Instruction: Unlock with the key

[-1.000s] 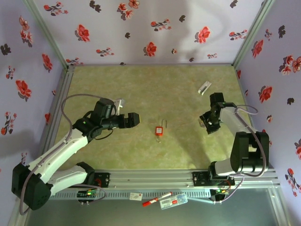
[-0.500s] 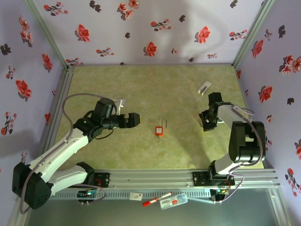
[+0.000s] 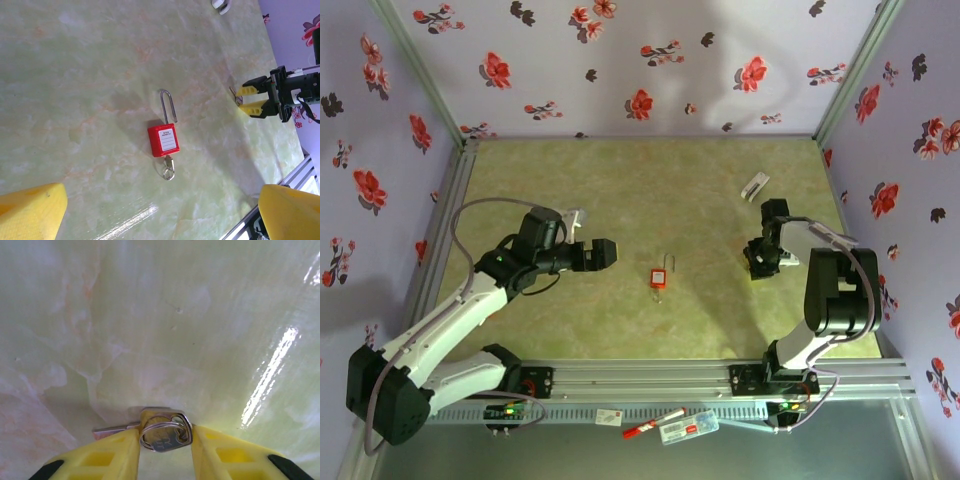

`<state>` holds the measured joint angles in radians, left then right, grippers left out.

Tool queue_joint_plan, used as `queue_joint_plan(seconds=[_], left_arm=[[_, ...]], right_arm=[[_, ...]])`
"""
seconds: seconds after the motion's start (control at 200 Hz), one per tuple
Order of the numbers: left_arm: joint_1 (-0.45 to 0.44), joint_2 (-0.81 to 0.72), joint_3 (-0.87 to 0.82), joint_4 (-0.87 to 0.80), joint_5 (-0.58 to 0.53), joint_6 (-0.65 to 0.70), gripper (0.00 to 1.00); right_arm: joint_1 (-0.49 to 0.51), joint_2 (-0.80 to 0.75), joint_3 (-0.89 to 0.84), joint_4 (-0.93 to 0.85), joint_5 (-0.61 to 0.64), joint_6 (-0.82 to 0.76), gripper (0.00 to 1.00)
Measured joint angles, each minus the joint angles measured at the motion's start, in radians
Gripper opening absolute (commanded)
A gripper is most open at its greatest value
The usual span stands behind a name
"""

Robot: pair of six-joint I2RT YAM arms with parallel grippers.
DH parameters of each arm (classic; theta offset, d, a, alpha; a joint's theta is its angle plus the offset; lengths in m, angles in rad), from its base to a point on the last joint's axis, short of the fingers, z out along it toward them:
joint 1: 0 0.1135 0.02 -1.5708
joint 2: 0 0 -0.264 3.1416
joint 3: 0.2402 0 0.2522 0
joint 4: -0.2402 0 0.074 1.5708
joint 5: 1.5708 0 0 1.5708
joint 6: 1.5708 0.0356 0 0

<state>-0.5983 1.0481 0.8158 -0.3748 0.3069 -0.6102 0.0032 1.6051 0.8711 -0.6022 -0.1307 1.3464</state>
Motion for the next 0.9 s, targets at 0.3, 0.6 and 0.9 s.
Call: queue_joint_plan(seconds=[0.3, 0.6, 0.9], left_arm=[[0.004, 0.014, 0.0, 0.001, 0.013, 0.008, 0.98], [0.004, 0.03, 0.0, 0.022, 0.031, 0.003, 0.98], [0.004, 0.088, 0.016, 0.101, 0.073, -0.057, 0.97]], right_arm=[[-0.002, -0.001, 0.009, -0.008, 0.003, -0.011, 0.09], [-0.002, -0.039, -0.005, -0.016, 0.011, -0.019, 0.0], [-0.002, -0.19, -0.056, -0.067, 0.001, -0.064, 0.0]])
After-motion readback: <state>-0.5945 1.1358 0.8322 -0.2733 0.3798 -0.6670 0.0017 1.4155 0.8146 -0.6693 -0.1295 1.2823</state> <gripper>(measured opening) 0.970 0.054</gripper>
